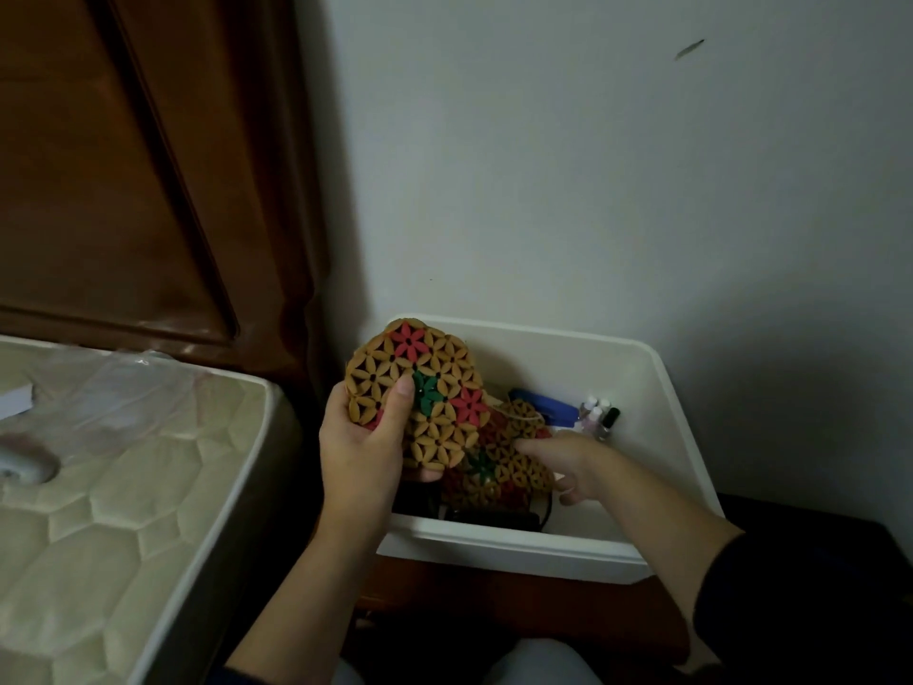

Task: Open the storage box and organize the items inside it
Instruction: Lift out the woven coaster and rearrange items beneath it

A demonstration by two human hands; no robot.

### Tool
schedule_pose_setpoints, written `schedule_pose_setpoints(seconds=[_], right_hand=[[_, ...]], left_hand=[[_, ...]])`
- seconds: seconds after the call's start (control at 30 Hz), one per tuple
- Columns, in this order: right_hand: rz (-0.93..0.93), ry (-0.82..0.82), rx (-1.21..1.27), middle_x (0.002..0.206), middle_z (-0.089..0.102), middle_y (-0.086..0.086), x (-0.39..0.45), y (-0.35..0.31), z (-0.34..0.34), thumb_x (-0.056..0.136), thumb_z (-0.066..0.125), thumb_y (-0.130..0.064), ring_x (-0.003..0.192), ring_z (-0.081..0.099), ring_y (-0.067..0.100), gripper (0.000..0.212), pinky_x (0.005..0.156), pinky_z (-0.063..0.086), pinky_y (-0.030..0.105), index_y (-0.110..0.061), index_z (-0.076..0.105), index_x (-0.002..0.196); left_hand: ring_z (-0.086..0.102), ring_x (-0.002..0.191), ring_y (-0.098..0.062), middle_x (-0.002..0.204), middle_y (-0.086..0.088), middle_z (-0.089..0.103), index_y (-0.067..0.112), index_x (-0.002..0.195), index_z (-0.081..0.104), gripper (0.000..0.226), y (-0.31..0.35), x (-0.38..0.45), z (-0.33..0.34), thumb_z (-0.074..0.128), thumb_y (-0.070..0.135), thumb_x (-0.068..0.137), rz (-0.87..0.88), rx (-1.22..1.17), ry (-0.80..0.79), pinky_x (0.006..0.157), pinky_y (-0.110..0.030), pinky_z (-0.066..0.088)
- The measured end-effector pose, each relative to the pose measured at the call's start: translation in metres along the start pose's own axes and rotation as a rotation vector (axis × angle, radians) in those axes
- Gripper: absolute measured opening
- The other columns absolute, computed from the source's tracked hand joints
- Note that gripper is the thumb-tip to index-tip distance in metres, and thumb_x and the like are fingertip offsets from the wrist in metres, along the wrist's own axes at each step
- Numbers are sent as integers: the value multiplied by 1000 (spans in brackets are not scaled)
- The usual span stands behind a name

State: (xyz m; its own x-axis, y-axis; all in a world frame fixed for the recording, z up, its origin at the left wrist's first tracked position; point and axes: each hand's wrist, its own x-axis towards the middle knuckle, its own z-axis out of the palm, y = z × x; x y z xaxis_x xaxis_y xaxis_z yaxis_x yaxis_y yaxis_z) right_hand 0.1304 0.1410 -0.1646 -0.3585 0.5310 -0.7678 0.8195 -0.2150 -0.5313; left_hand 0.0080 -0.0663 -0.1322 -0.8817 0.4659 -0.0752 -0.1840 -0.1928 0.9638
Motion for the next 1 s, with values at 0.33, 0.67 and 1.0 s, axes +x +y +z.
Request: schedule_pose_setpoints(seconds=[0.33,0.67,1.0], right_hand=[[4,30,297,121,77,7,18,7,-3,100,72,-31,94,75,20,29,90,56,26,-15,66,123],[-31,29,440,126,71,20,14,14,-29,100,67,1,118,69,33,32,96,58,45,-1,63,131],[52,1,294,102,78,12,-10,15,-53,97,68,0,93,74,24,23,55,59,27,-5,68,119]], left_hand=[[80,97,-24,115,4,78,41,116,68,29,-1,1,-1,80,48,90,-17,-7,-24,54,-55,63],[81,95,-28,115,1,78,41,114,68,33,-2,2,-1,82,53,87,-18,-7,-19,55,-59,63],[81,92,-26,111,3,78,30,120,65,34,0,-2,0,80,42,92,-14,28,-18,53,-51,64]])
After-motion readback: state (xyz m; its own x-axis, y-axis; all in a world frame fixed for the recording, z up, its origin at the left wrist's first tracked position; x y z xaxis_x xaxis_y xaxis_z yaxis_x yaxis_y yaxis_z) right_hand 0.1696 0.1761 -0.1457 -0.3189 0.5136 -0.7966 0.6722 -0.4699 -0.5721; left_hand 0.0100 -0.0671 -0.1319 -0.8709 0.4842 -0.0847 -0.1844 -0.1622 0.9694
